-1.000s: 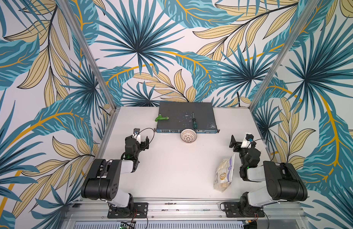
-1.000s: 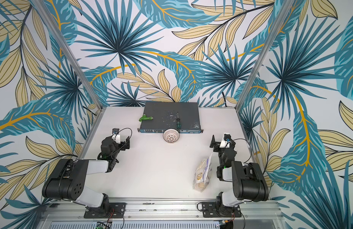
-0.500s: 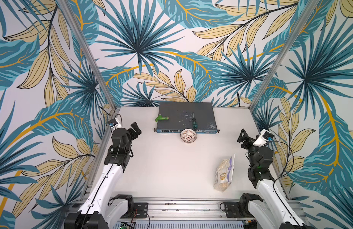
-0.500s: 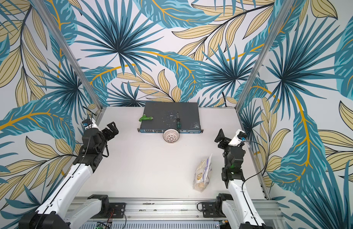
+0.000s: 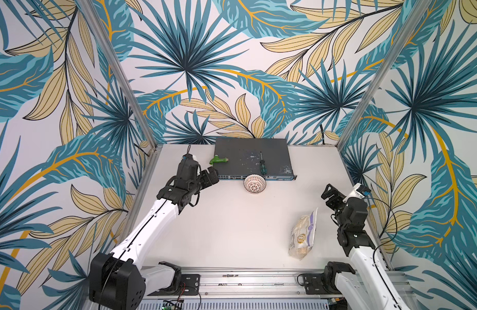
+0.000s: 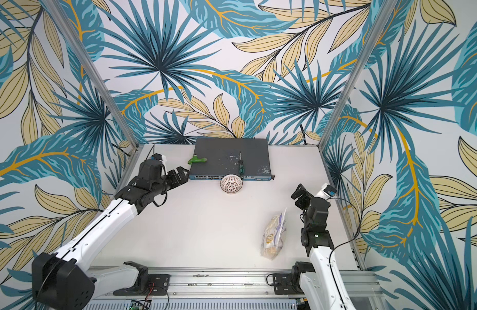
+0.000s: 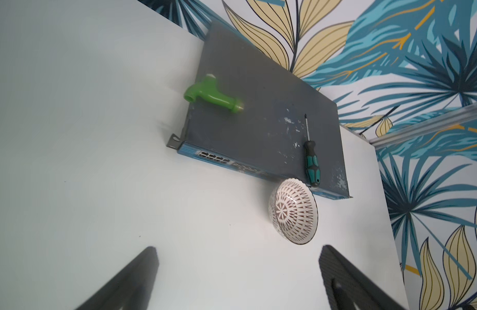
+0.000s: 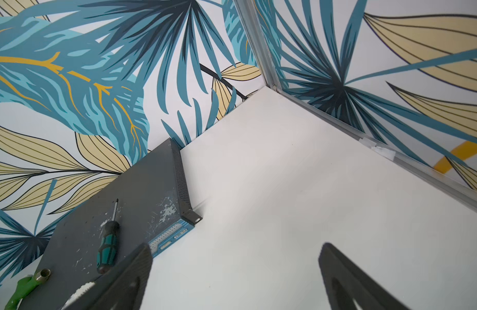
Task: Pour the oats into the breakfast bowl
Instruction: Pick up the bowl from the center of the board.
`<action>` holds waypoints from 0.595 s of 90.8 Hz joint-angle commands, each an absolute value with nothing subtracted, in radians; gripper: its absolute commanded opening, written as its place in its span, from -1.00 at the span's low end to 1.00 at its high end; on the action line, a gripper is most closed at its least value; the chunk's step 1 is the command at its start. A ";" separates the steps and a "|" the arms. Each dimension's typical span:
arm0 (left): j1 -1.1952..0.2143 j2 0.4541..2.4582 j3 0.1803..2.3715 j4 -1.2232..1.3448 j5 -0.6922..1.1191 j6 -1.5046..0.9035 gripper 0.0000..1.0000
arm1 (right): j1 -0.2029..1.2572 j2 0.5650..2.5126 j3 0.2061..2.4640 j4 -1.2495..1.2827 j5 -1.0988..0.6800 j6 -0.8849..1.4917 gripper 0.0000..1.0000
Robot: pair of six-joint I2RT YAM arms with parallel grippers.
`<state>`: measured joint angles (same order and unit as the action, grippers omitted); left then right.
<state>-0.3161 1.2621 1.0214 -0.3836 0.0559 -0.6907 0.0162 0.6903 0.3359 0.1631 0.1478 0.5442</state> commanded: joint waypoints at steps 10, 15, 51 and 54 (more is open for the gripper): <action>-0.436 1.499 1.180 -0.449 0.008 -0.742 0.78 | 0.016 0.638 0.201 0.326 0.056 0.518 0.99; -0.468 1.565 1.233 -0.475 -0.017 -0.760 0.67 | 0.016 0.639 0.165 0.377 0.037 0.519 0.99; -0.574 1.926 1.535 -0.574 0.001 -0.828 0.26 | 0.017 0.612 0.055 0.575 0.040 0.575 0.99; -0.577 1.945 1.550 -0.580 0.003 -0.830 0.20 | 0.017 0.626 0.053 0.585 0.049 0.580 0.99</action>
